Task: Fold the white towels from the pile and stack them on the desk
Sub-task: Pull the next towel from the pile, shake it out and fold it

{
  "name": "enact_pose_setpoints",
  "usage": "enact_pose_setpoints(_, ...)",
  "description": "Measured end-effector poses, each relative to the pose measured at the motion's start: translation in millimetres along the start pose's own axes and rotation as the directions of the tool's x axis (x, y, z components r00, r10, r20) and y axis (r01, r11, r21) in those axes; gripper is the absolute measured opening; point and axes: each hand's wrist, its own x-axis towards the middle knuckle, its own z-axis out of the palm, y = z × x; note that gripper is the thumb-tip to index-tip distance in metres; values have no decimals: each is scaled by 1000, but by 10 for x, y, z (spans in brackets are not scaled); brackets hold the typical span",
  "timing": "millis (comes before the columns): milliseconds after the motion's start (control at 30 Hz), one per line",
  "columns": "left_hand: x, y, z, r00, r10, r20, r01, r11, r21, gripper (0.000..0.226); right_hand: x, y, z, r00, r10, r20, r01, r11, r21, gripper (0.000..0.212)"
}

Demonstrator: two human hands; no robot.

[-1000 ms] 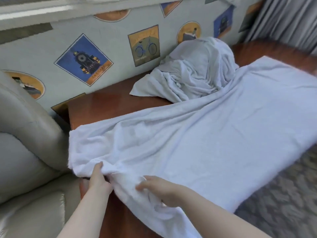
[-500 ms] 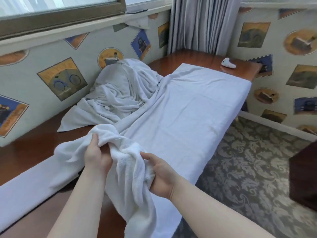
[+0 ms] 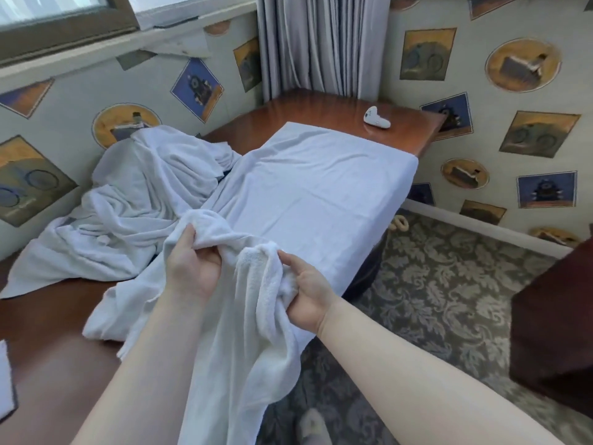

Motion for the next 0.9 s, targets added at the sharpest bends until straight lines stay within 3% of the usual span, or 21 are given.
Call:
enact_pose_setpoints(167, 608, -202, 574, 1000, 5, 2, -5, 1000, -5, 41, 211, -709, -82, 995, -96, 4, 96, 995, -1, 44)
enact_pose_setpoints(367, 1470, -393, 1406, 999, 10, 44, -7, 996, -84, 40, 448, -1717, -168, 987, -160, 2, 160, 985, -61, 32)
enact_pose_setpoints(600, 2160, -902, 2134, 997, -75, 23, 74, 996, 48, 43, 524, -2644, -479, 979, -203, -24, 203, 979, -14, 34)
enact_pose_setpoints(767, 2658, -1161, 2826, 997, 81, 11, -82, 977, 195, 27, 618, -3405, -706, 978, -207, 21, 208, 977, -50, 34)
enact_pose_setpoints(900, 3045, -1373, 3417, 978, 210, 1, -194, 902, 386, 19, 661, -4097, -968, 991, -127, 46, 131, 984, -117, 36)
